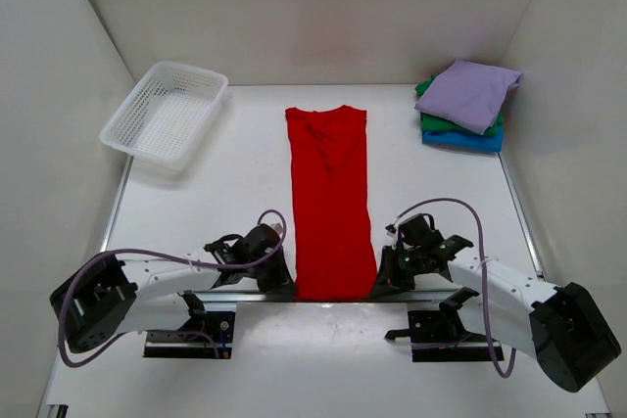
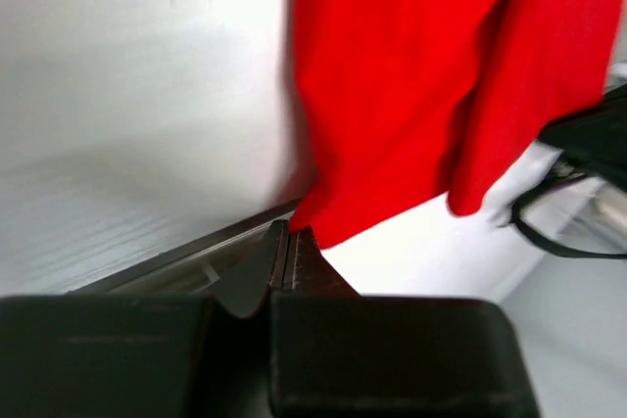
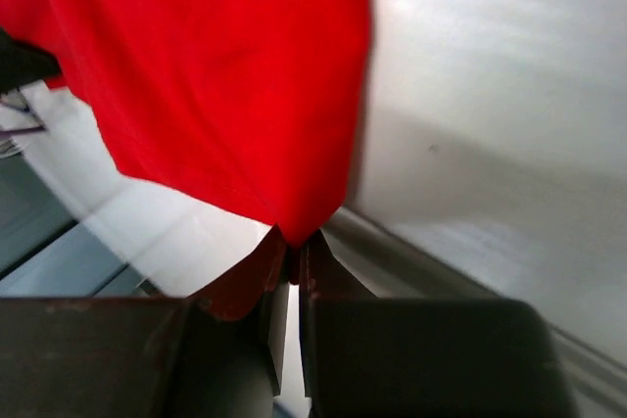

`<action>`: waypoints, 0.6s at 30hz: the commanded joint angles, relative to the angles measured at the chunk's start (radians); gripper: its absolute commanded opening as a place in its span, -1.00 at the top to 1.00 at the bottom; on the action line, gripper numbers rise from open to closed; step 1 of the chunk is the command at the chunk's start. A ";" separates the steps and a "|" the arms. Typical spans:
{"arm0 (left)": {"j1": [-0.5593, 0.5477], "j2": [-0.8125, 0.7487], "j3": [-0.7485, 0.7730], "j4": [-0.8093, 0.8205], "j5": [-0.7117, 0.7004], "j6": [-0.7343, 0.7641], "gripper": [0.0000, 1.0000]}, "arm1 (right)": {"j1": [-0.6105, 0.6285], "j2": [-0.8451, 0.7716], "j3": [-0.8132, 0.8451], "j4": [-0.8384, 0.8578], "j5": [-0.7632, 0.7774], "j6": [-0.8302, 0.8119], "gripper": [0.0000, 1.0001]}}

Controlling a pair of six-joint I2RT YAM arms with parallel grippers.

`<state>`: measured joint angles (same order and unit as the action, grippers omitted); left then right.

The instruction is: Fold and stack the t-shirts

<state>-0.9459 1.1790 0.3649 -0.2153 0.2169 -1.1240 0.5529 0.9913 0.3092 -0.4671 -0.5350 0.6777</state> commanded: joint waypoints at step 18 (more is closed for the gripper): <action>0.700 0.761 1.027 -0.147 0.262 0.392 -0.19 | -0.380 0.932 1.241 -0.297 -0.023 -0.403 0.19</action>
<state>-0.2859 1.8557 1.2663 -0.3191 0.4438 -0.7883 0.2035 1.8652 1.4441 -0.6945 -0.5991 0.3325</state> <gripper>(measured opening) 0.523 0.351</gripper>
